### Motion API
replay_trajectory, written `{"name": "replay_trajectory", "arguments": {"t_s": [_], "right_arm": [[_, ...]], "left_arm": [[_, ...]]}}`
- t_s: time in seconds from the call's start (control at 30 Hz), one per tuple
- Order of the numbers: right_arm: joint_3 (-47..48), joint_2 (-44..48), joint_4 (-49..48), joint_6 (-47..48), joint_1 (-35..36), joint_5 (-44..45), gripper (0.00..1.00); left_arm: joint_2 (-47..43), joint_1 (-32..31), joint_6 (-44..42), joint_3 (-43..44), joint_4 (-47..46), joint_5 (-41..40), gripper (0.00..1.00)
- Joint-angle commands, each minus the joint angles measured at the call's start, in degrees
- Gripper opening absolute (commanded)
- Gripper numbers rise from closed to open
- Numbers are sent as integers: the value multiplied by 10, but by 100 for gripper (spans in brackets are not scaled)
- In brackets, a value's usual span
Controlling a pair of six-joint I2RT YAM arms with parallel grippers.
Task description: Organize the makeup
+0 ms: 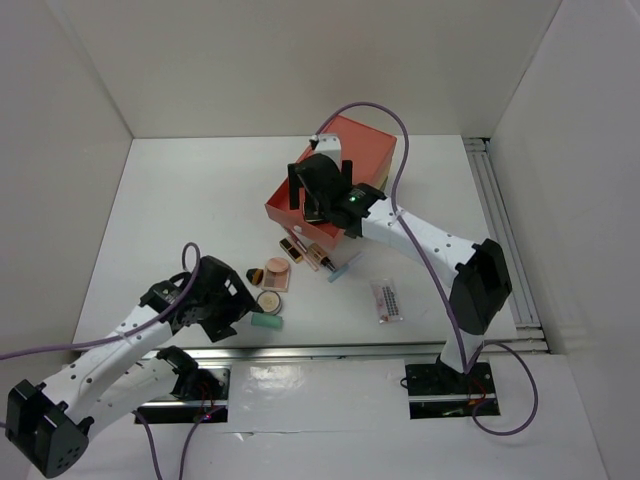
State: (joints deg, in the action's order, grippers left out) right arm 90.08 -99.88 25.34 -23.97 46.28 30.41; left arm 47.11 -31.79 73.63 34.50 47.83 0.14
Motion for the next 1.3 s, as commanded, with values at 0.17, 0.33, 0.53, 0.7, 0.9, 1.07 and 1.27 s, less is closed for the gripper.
{"name": "replay_trajectory", "arguments": {"t_s": [0.17,0.33,0.53,0.7,0.9,1.07,1.27], "right_arm": [[35,35,11,19,3,5,100],[21,66,-1,31,3,5,100],[-9,110,-19,42,3,11,100],[-26,130,-19,42,3,21,100],[-26,141,-13,53,3,21,100],[-45,158,-7,53,3,21,100],[-57,176,0,48,3,32,100]], "left_arm": [[22,1,112,-20,-34,3,91],[64,-5,164,-36,-34,8,80],[91,-5,191,-37,-56,-11,73],[126,-5,203,-30,-62,-11,70],[175,-10,218,-50,-100,0,70],[194,-10,218,-44,-114,0,70],[228,-10,218,-24,-114,-12,70]]}}
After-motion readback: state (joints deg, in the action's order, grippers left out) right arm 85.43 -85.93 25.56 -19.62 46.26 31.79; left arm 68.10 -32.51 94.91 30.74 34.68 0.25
